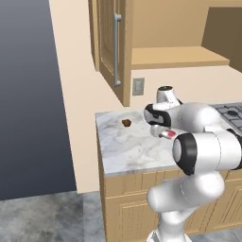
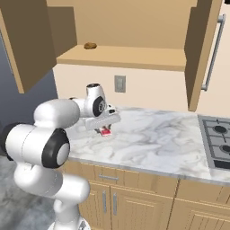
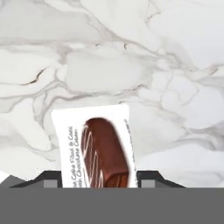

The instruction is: Pick the honey bottle and bar from the counter and place them in the cabinets closest to them.

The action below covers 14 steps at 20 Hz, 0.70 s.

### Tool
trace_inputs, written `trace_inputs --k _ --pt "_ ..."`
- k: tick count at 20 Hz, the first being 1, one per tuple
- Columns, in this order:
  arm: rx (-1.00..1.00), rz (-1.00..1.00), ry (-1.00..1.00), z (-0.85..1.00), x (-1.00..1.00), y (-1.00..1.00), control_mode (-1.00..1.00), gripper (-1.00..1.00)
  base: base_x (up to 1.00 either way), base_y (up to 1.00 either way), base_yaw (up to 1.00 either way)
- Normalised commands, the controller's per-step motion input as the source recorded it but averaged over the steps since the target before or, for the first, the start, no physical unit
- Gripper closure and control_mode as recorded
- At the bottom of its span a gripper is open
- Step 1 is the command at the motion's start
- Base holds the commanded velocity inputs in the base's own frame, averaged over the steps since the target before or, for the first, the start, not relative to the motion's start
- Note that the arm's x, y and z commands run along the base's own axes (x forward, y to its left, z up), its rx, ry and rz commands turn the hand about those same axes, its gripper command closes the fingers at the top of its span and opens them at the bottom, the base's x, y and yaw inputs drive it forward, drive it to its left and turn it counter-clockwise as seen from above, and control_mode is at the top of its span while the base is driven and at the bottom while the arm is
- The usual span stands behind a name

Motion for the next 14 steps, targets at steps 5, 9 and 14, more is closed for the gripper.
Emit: trace_inputs --k 5,9,14 --pt "0.01 -0.01 0.02 0.64 -0.45 -0.29 -1.0 1.0 0.0 0.0 0.0" --pt "0.03 0.0 0.0 0.72 -0.48 -0.29 -1.0 1.0 0.0 0.0 0.0" --pt "0.05 -0.01 -0.05 0.8 -0.4 -0.22 -1.0 1.0 0.0 0.0 0.0"
